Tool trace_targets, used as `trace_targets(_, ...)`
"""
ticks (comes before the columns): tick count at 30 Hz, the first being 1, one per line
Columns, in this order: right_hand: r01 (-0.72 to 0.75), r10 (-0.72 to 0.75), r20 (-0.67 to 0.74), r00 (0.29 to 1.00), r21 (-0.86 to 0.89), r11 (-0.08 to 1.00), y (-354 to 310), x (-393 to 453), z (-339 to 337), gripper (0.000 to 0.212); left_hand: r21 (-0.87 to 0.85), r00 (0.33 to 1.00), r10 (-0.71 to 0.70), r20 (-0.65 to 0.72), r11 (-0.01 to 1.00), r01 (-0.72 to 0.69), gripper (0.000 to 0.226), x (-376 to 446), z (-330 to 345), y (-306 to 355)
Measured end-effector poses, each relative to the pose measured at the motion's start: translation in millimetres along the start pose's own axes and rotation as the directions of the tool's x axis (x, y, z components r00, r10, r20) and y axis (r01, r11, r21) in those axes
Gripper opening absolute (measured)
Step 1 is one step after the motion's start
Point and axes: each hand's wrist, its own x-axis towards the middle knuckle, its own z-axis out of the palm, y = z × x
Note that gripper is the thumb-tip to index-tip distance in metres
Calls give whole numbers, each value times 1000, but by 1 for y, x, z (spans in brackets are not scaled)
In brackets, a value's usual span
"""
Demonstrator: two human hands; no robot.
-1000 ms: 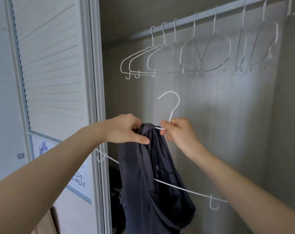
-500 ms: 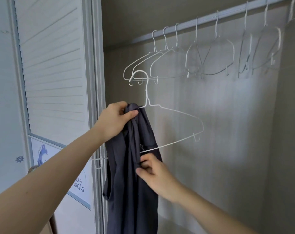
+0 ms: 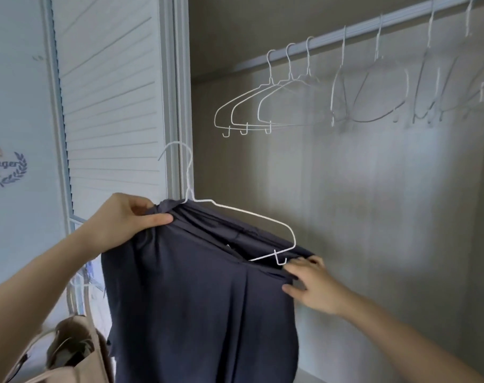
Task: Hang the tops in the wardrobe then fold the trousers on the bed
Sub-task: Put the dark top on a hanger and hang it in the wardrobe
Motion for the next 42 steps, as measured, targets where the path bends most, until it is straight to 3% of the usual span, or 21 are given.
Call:
trace_targets(6, 75, -69, -80, 994, 83, 994, 8, 11, -24, 17, 378, 1000, 22, 21, 925, -29, 50, -6, -9, -18)
trace_targets(9, 140, -100, -217, 971, 176, 974, -9, 22, -38, 27, 359, 999, 43, 22, 932, -48, 53, -6, -4, -16)
trace_targets(13, 166, -122, -395, 911, 80, 983, -43, 36, -51, 35, 141, 996, 77, 51, 986, -83, 55, -3, 18, -1)
trace_targets(15, 83, -76, -417, 906, -2, 997, -52, 37, -50, 45, 28, 995, 55, 87, 998, -58, 60, -3, 29, 6)
trace_targets(17, -154, 143, -416, 898, 9, 988, -44, 35, -46, 47, -22, 995, 42, 94, 999, -40, 63, -4, 36, 7)
trace_targets(19, -457, 483, -215, 849, 162, 875, -34, 33, -52, 44, -83, 998, 26, 59, 996, -21, 53, -6, 38, 6)
trace_targets(20, -534, 550, -49, 834, 179, 826, -30, 33, -56, 46, -106, 999, 17, 34, 994, -13, 46, -6, 38, 6)
trace_targets(21, -539, 537, 70, 841, 194, 819, -27, 33, -59, 49, -113, 1000, 14, 16, 994, -12, 40, -6, 37, 7)
trace_targets(22, -510, 502, 96, 859, 221, 831, -25, 31, -63, 50, -111, 1000, 17, 13, 994, -16, 38, -6, 37, 9)
trace_targets(25, -336, 374, -45, 926, 352, 874, -32, 25, -74, 50, -109, 997, 36, 61, 994, -30, 43, -5, 40, 16)
trace_targets(27, -265, 308, -37, 951, 420, 868, -37, 25, -78, 50, -104, 992, 56, 115, 994, -44, 46, -5, 47, 24)
trace_targets(31, -275, 399, -93, 912, 583, 765, -38, 22, -88, 47, -74, 985, 82, 150, 995, -71, 45, -3, 53, 31)
trace_targets(35, -294, 493, -88, 865, 708, 642, -21, 5, -101, 36, 215, 990, 84, 112, 971, -107, 52, -3, 37, 17)
trace_targets(38, -288, 499, -44, 866, 771, 568, -16, -5, -107, 22, 246, 995, 49, 83, 967, -68, 55, -6, 29, 9)
trace_targets(42, -228, 462, -71, 884, 798, 558, -22, -6, -109, 14, 320, 971, 172, 165, 922, -218, 19, -13, 43, 21)
